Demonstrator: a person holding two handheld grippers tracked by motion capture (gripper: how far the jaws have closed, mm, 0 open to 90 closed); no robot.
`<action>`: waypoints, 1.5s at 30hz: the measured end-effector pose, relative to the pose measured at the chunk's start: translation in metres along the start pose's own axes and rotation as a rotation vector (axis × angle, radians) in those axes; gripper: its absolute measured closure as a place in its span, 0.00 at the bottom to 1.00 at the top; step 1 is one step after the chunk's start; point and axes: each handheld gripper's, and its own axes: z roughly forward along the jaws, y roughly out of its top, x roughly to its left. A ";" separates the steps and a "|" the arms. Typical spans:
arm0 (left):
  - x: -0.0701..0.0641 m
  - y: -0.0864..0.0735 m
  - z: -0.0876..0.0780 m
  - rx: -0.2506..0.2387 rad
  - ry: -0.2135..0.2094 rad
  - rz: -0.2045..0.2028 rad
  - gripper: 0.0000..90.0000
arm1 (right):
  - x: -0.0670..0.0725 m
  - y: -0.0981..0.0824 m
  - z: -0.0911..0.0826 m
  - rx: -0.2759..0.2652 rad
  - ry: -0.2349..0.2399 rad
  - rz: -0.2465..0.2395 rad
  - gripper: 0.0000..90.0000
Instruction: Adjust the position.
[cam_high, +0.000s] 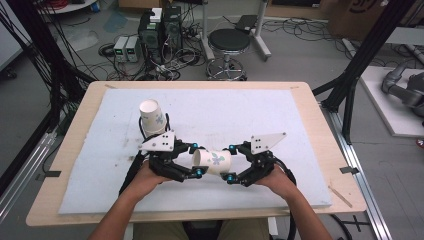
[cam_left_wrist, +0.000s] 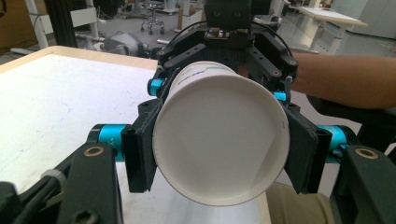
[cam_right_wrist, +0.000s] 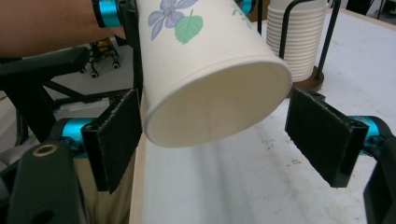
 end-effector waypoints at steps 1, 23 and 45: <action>0.000 0.000 0.000 -0.004 0.000 -0.001 0.41 | -0.001 0.000 0.000 -0.008 0.004 0.003 0.21; 0.002 -0.002 0.002 -0.050 -0.022 -0.024 0.41 | -0.006 -0.003 -0.005 -0.109 0.071 0.020 0.38; -0.003 0.002 0.004 0.186 0.100 0.002 0.13 | -0.005 0.015 -0.010 0.129 0.011 -0.002 0.39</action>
